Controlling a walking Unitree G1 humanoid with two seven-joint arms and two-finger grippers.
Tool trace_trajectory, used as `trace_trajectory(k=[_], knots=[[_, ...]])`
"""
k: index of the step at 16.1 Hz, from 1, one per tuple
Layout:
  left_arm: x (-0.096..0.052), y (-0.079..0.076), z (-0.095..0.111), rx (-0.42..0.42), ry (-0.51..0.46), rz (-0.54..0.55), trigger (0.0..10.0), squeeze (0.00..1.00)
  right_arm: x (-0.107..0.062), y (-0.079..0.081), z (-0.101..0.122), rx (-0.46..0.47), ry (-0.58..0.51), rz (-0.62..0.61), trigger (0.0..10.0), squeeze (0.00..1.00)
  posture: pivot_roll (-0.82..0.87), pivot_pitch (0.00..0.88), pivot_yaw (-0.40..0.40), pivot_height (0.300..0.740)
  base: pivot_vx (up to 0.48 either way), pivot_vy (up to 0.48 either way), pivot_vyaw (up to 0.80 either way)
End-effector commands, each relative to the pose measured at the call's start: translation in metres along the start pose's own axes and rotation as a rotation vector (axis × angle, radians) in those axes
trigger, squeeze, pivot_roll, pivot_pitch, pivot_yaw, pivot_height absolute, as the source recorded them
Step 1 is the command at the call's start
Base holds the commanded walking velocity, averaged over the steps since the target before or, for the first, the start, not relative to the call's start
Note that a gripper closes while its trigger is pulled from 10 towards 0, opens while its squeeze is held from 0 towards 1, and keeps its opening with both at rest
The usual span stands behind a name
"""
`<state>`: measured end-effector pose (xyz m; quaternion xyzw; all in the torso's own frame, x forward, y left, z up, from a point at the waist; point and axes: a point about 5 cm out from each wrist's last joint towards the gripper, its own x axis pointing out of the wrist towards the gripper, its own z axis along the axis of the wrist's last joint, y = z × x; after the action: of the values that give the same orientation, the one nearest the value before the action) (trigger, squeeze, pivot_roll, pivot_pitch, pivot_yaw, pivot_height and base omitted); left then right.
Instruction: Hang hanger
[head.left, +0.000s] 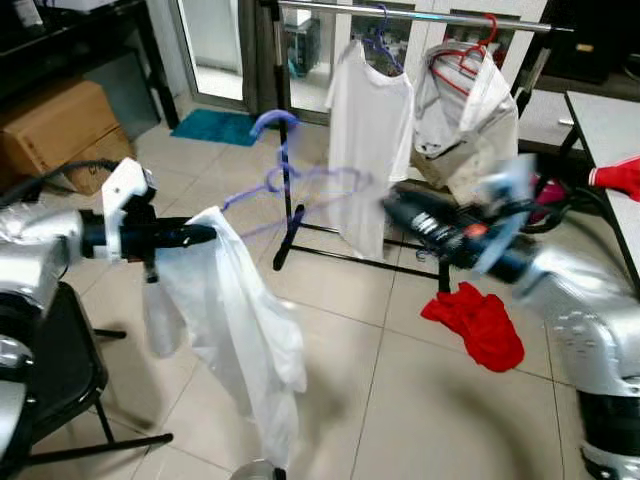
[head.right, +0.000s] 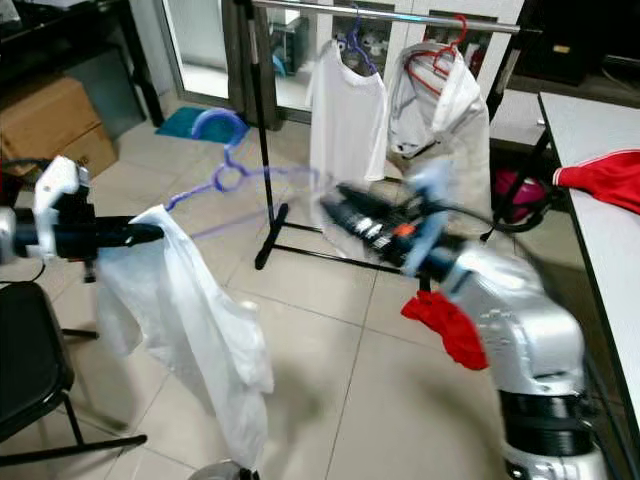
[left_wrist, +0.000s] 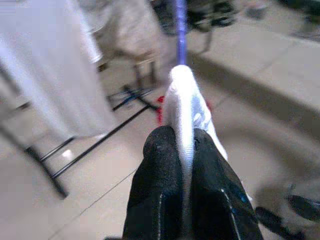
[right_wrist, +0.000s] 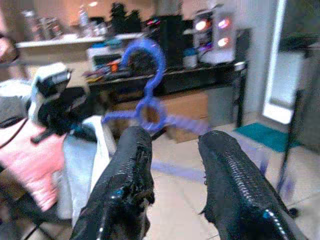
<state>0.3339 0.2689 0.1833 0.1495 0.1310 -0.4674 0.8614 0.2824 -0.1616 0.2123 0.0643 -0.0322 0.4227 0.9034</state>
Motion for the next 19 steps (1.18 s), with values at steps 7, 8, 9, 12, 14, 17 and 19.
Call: trace_trajectory(k=[7, 8, 9, 12, 14, 17, 19], knots=[[0.073, -0.047, -0.002, -0.056, -0.198, 0.345, 10.0, 0.00, -0.012, 0.020, -0.073, 0.100, 0.083, -0.538, 10.0, 1.00, -0.17, 0.000, 0.062, 0.740, 0.000, 0.000, 0.00], [0.077, -0.049, -0.006, -0.068, -0.184, 0.395, 10.0, 0.00, -0.013, 0.020, -0.079, 0.118, 0.088, -0.582, 10.0, 1.00, -0.17, 0.000, 0.060, 0.740, 0.000, 0.000, 0.00], [0.079, -0.058, -0.007, -0.116, -0.237, 0.405, 10.0, 0.00, -0.015, 0.018, -0.087, 0.148, 0.105, -0.661, 10.0, 1.00, -0.17, 0.000, 0.056, 0.740, 0.000, 0.000, 0.00], [0.077, -0.076, -0.022, -0.147, -0.206, 0.434, 10.0, 0.00, -0.015, 0.018, -0.100, 0.126, 0.170, -0.716, 10.0, 1.00, -0.15, 0.000, 0.023, 0.740, 0.000, 0.320, -0.72], [0.074, -0.081, -0.024, -0.138, -0.183, 0.444, 10.0, 0.00, -0.015, 0.019, -0.101, 0.134, 0.177, -0.724, 10.0, 1.00, -0.14, 0.000, 0.017, 0.740, 0.000, 0.480, -0.79], [0.066, -0.077, -0.029, -0.115, -0.132, 0.497, 10.0, 0.00, -0.016, 0.022, -0.109, 0.158, 0.194, -0.766, 10.0, 1.00, -0.14, 0.000, 0.025, 0.740, 0.000, 0.480, -0.79], [0.066, -0.073, -0.024, -0.118, -0.124, 0.497, 10.0, 0.00, -0.014, 0.022, -0.110, 0.162, 0.192, -0.770, 10.0, 1.00, -0.15, 0.000, 0.038, 0.740, 0.000, 0.480, -0.79]])
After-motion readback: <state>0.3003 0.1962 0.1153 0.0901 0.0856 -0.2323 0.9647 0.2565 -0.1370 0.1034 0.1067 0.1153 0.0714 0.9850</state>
